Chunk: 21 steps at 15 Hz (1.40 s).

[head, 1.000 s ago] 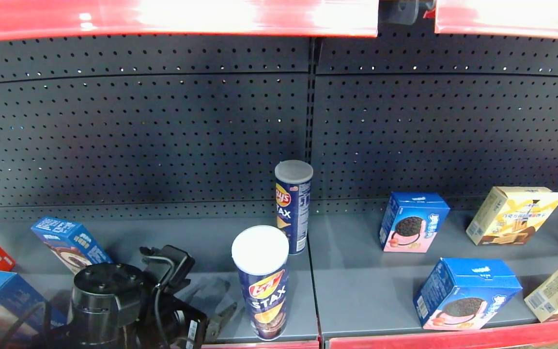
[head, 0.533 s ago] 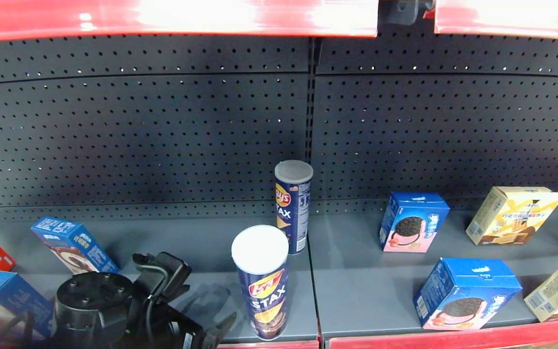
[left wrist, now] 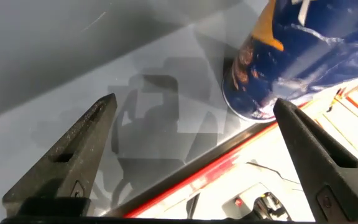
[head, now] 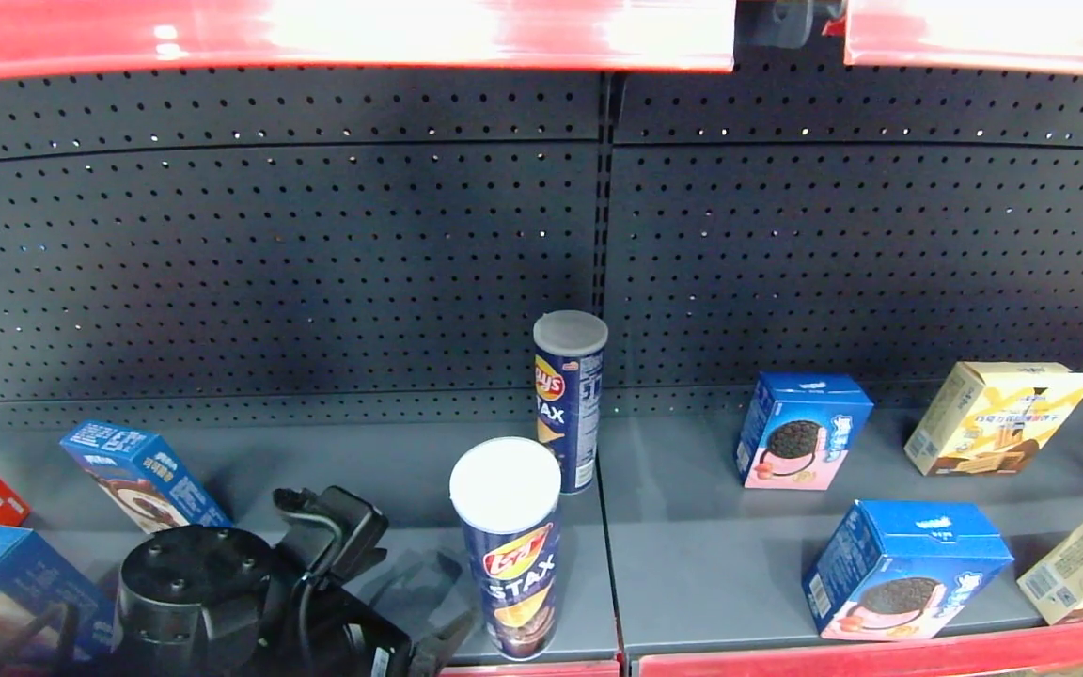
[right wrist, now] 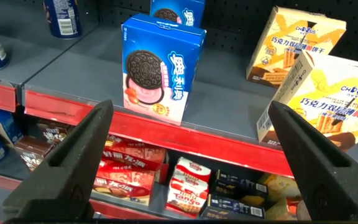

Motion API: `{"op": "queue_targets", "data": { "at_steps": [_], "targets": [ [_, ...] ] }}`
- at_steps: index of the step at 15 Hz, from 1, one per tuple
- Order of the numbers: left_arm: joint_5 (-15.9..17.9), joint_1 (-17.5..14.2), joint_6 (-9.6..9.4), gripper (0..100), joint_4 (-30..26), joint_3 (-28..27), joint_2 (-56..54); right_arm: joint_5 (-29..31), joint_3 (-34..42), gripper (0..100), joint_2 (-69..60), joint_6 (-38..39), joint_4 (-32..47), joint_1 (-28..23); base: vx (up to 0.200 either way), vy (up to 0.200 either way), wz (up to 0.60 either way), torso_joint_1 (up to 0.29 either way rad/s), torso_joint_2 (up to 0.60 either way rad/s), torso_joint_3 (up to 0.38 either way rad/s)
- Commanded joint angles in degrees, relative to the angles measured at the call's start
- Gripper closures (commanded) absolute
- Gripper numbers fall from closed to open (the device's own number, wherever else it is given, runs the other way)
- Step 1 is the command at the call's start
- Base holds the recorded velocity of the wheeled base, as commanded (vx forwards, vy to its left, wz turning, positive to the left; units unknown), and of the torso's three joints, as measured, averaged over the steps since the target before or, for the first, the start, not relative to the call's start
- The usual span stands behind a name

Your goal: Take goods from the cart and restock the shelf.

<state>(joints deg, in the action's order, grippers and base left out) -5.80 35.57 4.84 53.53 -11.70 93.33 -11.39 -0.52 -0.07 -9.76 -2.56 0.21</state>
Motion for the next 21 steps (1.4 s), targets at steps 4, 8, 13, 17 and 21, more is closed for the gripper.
{"op": "queue_targets", "data": {
  "at_steps": [4, 8, 13, 17, 21],
  "targets": [
    [-0.09, 0.55, -0.01, 0, 0.44, -1.92, 3.26, -0.04, 0.00, 0, 0.07, -0.08, 0.01, 0.06, 0.000, 0.000, 0.00, 0.000, 0.00, 0.000],
    [-0.26, 1.52, -0.01, 0, 0.52, -3.41, 5.37, -0.04, 0.00, 0, 0.07, -0.52, -0.08, 0.06, 0.000, 0.000, 0.00, 0.000, 0.00, 0.000],
    [-0.26, 1.78, -0.01, 0, 0.52, -5.35, 6.95, -0.04, 0.00, 0, 0.07, -0.61, -0.08, 0.06, 0.000, 0.000, 0.00, 0.000, 0.00, 0.000],
    [-0.26, 2.57, -0.01, 0, 0.61, -6.67, 8.53, -0.04, 0.00, 0, 0.07, -0.61, 0.01, 0.06, 0.000, 0.000, 0.00, 0.000, 0.00, 0.000],
    [-0.26, 2.66, -0.09, 0, 0.70, -7.81, 9.76, -0.04, 0.00, 0, 0.07, -0.61, 0.01, 0.06, 0.000, 0.000, 0.00, 0.000, 0.00, 0.000]
  ]
}}
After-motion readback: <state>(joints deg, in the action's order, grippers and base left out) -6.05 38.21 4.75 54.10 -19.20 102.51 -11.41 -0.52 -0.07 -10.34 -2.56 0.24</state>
